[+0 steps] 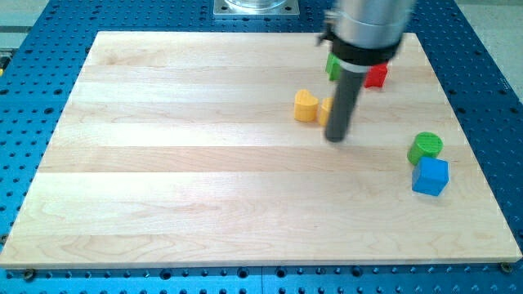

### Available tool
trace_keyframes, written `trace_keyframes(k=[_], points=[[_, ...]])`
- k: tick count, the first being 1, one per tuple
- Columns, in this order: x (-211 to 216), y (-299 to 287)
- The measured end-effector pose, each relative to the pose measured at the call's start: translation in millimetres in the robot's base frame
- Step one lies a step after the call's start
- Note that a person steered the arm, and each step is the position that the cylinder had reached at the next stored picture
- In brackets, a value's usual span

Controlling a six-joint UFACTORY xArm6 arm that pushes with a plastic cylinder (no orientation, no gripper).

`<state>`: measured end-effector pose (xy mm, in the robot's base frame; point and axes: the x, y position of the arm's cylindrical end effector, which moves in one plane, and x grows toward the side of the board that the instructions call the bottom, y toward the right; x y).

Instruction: Separate the hexagon from the heart

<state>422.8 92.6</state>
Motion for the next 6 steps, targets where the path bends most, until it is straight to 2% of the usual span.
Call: trace_keyframes(k=[2, 4, 5, 6], points=[[-72, -43], [-72, 81], [-74, 96], [-80, 36]])
